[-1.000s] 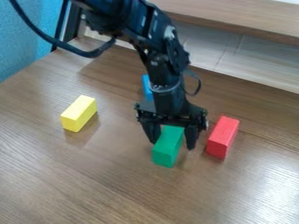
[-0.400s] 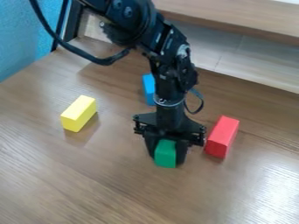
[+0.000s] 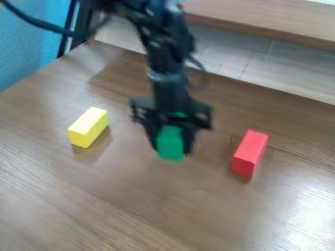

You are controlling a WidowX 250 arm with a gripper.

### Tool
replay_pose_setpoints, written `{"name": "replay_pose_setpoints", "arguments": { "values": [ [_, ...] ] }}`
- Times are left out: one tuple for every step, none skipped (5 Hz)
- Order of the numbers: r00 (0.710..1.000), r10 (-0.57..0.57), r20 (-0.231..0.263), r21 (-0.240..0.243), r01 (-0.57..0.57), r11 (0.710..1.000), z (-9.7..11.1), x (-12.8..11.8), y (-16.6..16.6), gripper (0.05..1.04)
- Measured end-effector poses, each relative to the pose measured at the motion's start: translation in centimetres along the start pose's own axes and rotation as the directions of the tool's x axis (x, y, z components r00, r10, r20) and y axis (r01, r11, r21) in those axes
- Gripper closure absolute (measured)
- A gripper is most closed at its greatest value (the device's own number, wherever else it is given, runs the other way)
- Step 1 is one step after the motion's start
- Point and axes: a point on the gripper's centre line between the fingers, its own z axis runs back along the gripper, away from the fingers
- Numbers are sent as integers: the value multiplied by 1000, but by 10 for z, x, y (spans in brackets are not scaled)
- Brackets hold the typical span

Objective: Place the green cuboid on top of the yellow one

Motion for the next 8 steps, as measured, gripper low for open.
{"name": "replay_pose_setpoints", "arguments": {
  "values": [
    [1000,20,-21,-11,-20,1000,9,0,17,486],
    [997,77,-19,-2,-77,997,15,8,39,485],
    [993,121,-17,7,-120,993,17,12,57,485],
    [988,153,-5,23,-153,988,21,17,77,485],
    [982,189,12,45,-189,981,24,20,99,485],
    [976,215,20,56,-216,975,25,24,114,486],
    [973,231,18,65,-232,971,24,24,127,485],
    [973,228,16,88,-229,969,16,24,135,485]
  ]
}}
